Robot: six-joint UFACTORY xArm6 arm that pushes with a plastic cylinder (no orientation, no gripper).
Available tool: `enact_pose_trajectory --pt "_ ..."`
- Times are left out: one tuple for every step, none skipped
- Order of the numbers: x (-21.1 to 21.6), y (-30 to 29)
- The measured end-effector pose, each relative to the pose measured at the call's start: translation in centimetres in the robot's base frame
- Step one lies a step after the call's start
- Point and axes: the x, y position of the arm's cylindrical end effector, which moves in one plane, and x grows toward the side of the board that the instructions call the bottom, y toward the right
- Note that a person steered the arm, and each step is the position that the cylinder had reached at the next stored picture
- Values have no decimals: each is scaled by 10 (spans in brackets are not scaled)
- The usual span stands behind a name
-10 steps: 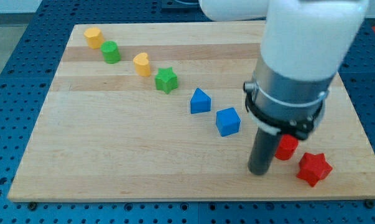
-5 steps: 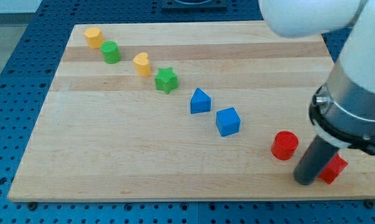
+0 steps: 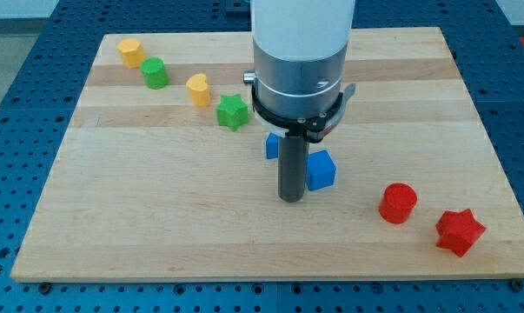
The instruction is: Adjust the red blocks cube to the diagonal line of blocks
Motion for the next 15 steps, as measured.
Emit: enact_pose_trajectory --pt "-19 0" --pt "-19 0" --pt "-19 3" --pt "-19 5" --pt "-19 5" --pt "-19 15" --pt "-19 24" --pt "-19 22" --pt "-19 -22" --pt "-26 -73" --pt "-52 -84" --pt "-66 -82" --pt "-68 -78" --pt "-68 -77" --pt "-68 -75"
